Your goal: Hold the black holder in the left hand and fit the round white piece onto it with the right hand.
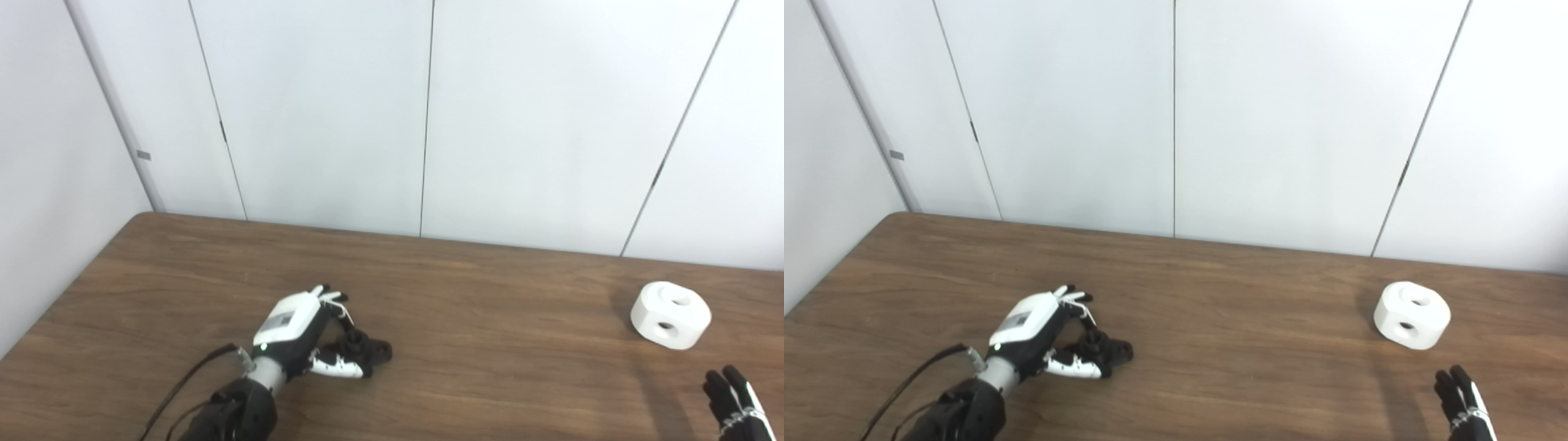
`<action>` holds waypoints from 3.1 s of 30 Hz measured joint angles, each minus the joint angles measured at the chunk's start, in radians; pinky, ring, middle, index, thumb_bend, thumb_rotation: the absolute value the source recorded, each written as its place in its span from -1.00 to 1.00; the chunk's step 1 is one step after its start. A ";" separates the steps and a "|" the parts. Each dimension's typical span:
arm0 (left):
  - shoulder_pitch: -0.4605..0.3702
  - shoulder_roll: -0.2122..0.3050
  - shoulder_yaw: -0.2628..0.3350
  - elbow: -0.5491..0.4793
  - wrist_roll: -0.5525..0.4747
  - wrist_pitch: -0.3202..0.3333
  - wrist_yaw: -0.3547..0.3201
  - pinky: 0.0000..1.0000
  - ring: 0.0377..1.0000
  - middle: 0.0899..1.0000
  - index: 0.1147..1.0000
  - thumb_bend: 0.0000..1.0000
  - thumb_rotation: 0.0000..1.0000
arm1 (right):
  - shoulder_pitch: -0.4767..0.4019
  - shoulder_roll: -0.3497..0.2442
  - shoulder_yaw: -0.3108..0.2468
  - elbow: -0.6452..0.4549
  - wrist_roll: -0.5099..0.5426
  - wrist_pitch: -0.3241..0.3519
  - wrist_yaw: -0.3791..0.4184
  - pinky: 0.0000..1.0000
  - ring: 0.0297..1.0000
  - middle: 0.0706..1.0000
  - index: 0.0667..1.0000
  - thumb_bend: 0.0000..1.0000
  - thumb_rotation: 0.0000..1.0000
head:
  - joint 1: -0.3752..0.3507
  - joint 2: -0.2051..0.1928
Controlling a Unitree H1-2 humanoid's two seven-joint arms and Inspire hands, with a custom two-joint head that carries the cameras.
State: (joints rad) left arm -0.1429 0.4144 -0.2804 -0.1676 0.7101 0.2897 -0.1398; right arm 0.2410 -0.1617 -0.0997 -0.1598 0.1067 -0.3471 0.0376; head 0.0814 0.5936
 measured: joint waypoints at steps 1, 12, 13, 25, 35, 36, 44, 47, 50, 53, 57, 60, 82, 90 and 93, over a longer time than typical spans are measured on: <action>0.009 -0.001 -0.006 -0.020 0.006 0.000 -0.009 1.00 0.98 0.76 -0.17 0.04 -0.90 | 0.000 0.000 0.001 0.000 -0.004 0.002 -0.002 1.00 0.90 0.86 0.88 0.18 0.89 | -0.005 0.003; 0.084 -0.039 -0.063 -0.132 0.061 -0.023 -0.068 1.00 0.94 0.74 -0.17 0.04 -0.90 | 0.002 0.004 0.011 -0.005 -0.071 0.043 -0.040 0.94 0.86 0.82 0.85 0.12 0.94 | -0.083 0.067; 0.089 -0.043 -0.062 -0.132 0.063 -0.029 -0.066 1.00 0.93 0.74 -0.17 0.05 -0.90 | 0.002 0.004 0.012 -0.006 -0.073 0.047 -0.041 0.94 0.86 0.82 0.85 0.11 0.94 | -0.083 0.068; 0.111 -0.143 -0.089 -0.132 0.100 -0.035 -0.065 1.00 0.93 0.74 -0.16 0.04 -0.89 | 0.013 0.008 0.020 -0.040 -0.093 0.118 -0.048 0.99 0.88 0.83 0.85 0.21 0.93 | -0.094 0.118; 0.122 -0.202 -0.111 -0.119 0.161 -0.037 -0.041 1.00 0.94 0.74 -0.16 0.04 -0.88 | 0.017 0.009 0.021 -0.048 -0.096 0.143 -0.053 0.91 0.87 0.83 0.84 0.25 0.90 | -0.104 0.135; 0.122 -0.207 -0.113 -0.117 0.164 -0.037 -0.038 1.00 0.94 0.74 -0.16 0.04 -0.88 | 0.017 0.010 0.022 -0.048 -0.096 0.143 -0.053 0.91 0.86 0.82 0.84 0.25 0.91 | -0.112 0.137; 0.123 -0.220 -0.120 -0.106 0.173 -0.050 -0.021 1.00 0.93 0.73 -0.17 0.04 -0.88 | 0.016 0.010 0.026 -0.049 -0.112 0.144 -0.059 0.95 0.87 0.81 0.85 0.24 0.89 | -0.137 0.138; 0.124 -0.221 -0.120 -0.105 0.173 -0.052 -0.021 1.00 0.93 0.73 -0.17 0.04 -0.88 | 0.017 0.011 0.030 -0.052 -0.117 0.145 -0.069 0.94 0.89 0.82 0.85 0.25 0.83 | -0.137 0.138; 0.124 -0.221 -0.120 -0.103 0.173 -0.056 -0.021 1.00 0.93 0.73 -0.17 0.04 -0.88 | 0.017 0.012 0.032 -0.057 -0.116 0.154 -0.076 0.93 0.91 0.83 0.87 0.29 0.69 | -0.141 0.134; 0.124 -0.221 -0.118 -0.100 0.172 -0.063 -0.022 1.00 0.93 0.73 -0.17 0.04 -0.89 | 0.015 0.013 0.035 -0.060 -0.118 0.158 -0.078 0.87 0.90 0.83 0.88 0.30 0.55 | -0.166 0.121; 0.122 -0.217 -0.112 -0.090 0.164 -0.080 -0.020 1.00 0.91 0.72 -0.17 0.04 -0.89 | 0.013 0.013 0.038 -0.069 -0.149 0.172 -0.095 0.94 0.91 0.82 0.89 0.25 0.43 | -0.190 0.112; 0.119 -0.213 -0.106 -0.079 0.151 -0.105 -0.013 1.00 0.91 0.72 -0.17 0.05 -0.89 | 0.012 0.015 0.044 -0.082 -0.196 0.205 -0.111 0.98 0.90 0.81 0.89 0.28 0.40 | -0.238 0.091; 0.114 -0.184 -0.074 -0.064 0.102 -0.159 -0.030 0.97 0.87 0.68 -0.16 0.04 -0.90 | -0.210 0.003 0.028 -0.190 -0.567 0.553 -0.150 1.00 1.00 1.00 0.84 0.52 -0.14 | -0.402 0.051; 0.113 -0.179 -0.073 -0.062 0.098 -0.160 -0.029 0.98 0.87 0.68 -0.16 0.04 -0.90 | -0.304 -0.077 0.027 -0.190 -0.634 0.632 -0.095 1.00 1.00 1.00 0.81 0.59 -0.24 | -0.414 0.046; 0.113 -0.179 -0.073 -0.059 0.096 -0.164 -0.027 0.98 0.86 0.68 -0.16 0.04 -0.90 | -0.338 -0.092 0.027 -0.185 -0.641 0.655 -0.076 1.00 1.00 1.00 0.80 0.61 -0.27 | -0.423 0.041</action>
State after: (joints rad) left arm -0.0302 0.2350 -0.3535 -0.2267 0.8061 0.1255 -0.1670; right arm -0.0966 -0.2536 -0.0725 -0.3446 -0.5342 0.3076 -0.0385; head -0.3420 0.6351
